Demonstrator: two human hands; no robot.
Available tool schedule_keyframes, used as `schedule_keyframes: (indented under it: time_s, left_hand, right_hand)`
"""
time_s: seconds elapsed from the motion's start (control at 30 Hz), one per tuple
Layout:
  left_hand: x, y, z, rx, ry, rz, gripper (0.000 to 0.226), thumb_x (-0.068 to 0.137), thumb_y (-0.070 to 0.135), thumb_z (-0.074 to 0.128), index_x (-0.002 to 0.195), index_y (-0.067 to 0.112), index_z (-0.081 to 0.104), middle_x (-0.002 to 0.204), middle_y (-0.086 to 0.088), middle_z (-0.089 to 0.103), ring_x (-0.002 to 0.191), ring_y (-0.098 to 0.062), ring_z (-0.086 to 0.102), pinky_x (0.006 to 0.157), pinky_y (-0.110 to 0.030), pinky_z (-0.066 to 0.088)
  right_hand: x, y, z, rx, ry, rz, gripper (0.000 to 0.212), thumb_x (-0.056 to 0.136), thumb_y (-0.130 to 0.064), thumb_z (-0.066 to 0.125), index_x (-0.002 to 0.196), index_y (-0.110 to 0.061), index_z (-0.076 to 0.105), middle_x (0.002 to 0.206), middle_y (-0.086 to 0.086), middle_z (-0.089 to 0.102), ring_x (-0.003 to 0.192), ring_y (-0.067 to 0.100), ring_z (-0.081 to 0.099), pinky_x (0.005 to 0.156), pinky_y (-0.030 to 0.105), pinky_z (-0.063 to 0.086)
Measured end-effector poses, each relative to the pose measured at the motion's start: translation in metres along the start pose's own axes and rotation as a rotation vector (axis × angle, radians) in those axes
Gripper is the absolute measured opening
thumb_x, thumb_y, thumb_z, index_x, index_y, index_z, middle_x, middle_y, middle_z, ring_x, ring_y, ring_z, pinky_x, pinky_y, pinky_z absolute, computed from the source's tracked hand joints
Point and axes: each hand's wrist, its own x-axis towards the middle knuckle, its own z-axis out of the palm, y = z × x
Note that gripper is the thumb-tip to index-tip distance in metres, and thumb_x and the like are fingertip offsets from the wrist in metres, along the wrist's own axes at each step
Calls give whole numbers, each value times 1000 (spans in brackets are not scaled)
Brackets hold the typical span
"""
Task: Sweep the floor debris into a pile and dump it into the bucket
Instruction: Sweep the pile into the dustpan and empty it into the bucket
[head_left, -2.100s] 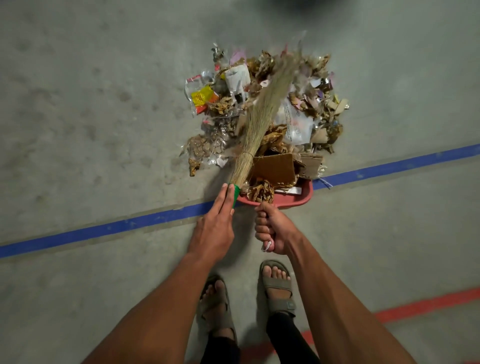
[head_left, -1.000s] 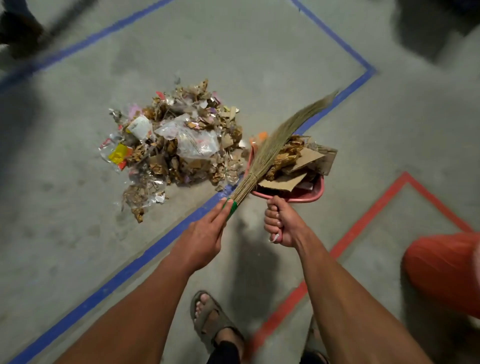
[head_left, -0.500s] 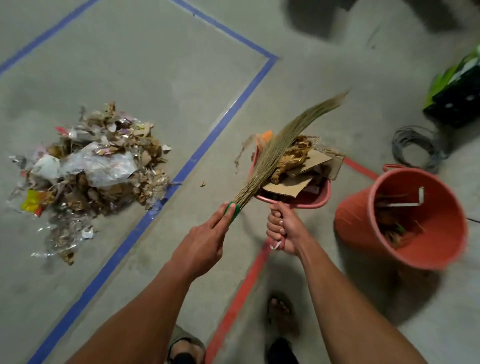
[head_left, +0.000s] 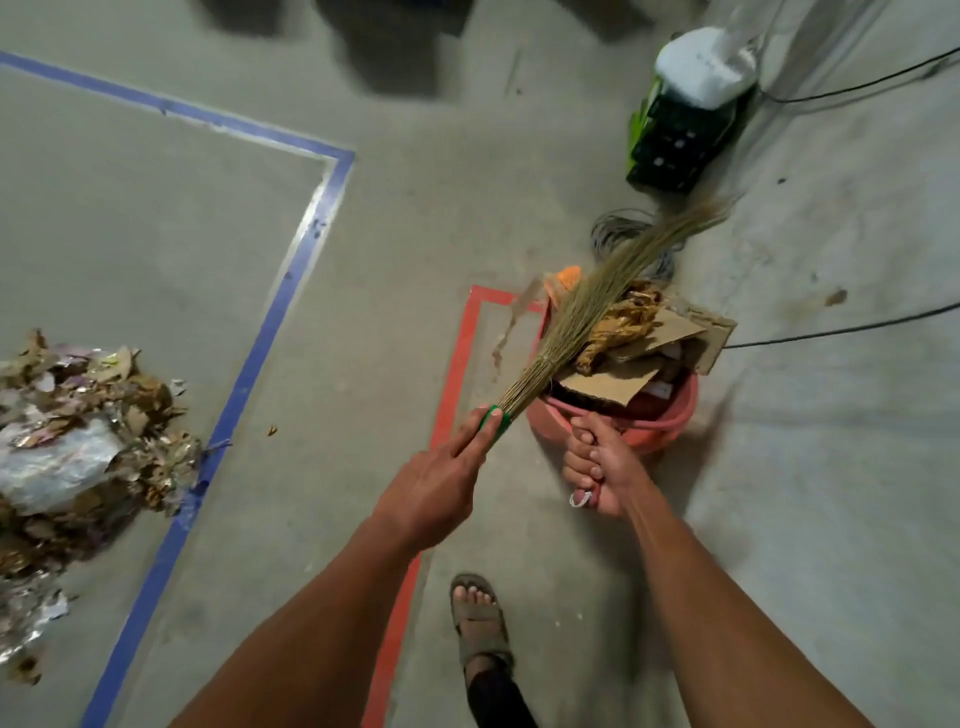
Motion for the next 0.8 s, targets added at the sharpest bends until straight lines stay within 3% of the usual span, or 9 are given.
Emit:
schedule_keyframes:
  time_s: [0.1,0.37,0.53,0.67,0.8]
  left_hand:
    - [20,46,-5,-9,-2,75,73,108,16,37,165,38,-5,173,11,0,110,-40,64,82,-46,54]
    - [64,98,18,-71,-25,175,82,107,15,37,159,49,-17,173,14,-2,111,-45,65,82,-55,58]
    - [82,87,59,-77,-28,164,91,104,8,40,156,53,-19,173,9,5,118,-46,63,89,-56,57]
    - [91,66,93,-14,-65,87,76,108,12,37,163,40,-8,174,6,6,121,-40,62,93,-50,56]
    - [100,45,120,69,-125,8,72,109,14,37,165,34,-2,174,6,6,116,-38,64,85,-48,57]
  right_hand:
    - [-30,-29,-36,47,24,-40,41,107,-21,43,66,-21,37,44,-8,25,29,5,21,29,19,21]
    - [-53,-66,-103,82,32,-67,42,104,-19,47,63,-22,42,46,-8,25,32,5,20,33,22,18]
    - [-8,-48,-131,72,76,-13,39,102,-19,47,64,-23,39,46,-8,24,32,5,20,32,21,18]
    - [39,-25,-145,70,101,95,43,101,-18,48,59,-25,41,45,-9,26,32,5,22,33,21,19]
    - [79,-12,-152,130,129,236,43,103,-17,48,61,-22,42,45,-11,28,33,4,23,35,20,17]
